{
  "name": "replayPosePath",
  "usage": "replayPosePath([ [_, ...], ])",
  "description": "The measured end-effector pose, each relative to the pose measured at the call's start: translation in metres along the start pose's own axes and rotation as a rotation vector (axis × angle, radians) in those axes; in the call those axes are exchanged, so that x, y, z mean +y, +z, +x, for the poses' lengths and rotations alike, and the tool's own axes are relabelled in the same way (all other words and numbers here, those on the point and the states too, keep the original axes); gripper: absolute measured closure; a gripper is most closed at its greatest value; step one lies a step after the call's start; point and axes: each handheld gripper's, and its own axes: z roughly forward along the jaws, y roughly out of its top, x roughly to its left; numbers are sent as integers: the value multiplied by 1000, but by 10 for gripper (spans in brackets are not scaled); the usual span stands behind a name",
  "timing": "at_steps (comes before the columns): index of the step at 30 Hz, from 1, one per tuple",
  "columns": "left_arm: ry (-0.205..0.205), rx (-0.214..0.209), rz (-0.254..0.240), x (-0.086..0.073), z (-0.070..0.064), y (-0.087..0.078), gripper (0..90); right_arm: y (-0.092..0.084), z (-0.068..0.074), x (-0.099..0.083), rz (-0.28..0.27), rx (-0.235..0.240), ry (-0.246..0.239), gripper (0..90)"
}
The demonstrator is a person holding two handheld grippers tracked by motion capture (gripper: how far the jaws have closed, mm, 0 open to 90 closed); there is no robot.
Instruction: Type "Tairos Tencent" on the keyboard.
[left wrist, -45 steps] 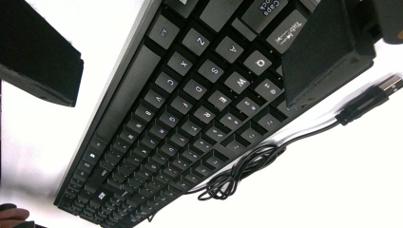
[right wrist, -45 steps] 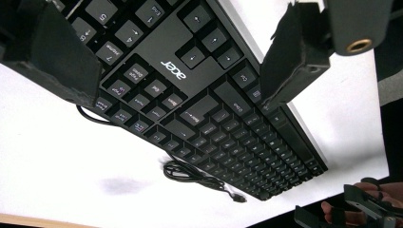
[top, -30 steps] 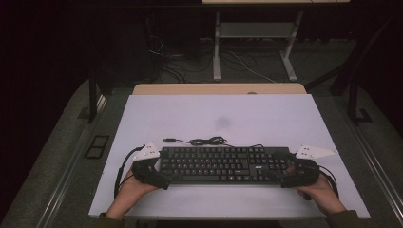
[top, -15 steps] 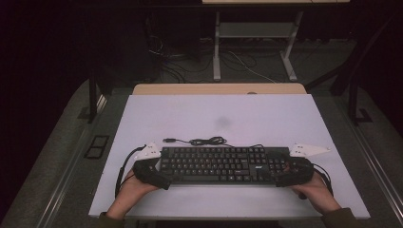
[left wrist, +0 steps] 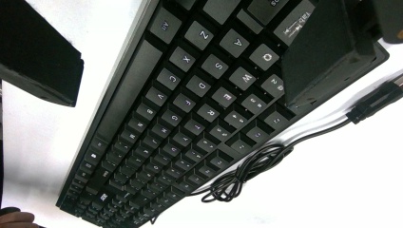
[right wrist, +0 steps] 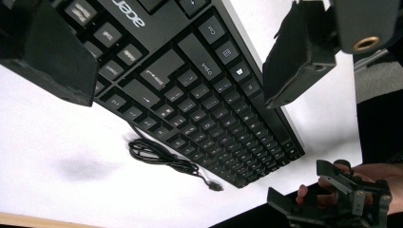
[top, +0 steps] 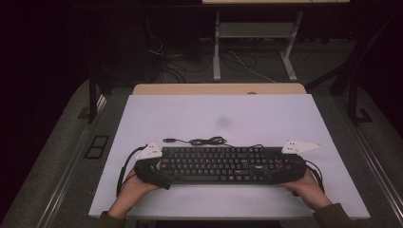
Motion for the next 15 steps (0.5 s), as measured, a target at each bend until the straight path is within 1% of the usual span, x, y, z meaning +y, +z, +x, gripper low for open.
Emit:
replayPosePath([
  [3,0,0,1,0,0,0,0,4,1,1,12,6,-7,115],
  [15,6,5,-1,0,-1,0,0,16,2,5,20,25,-9,148],
])
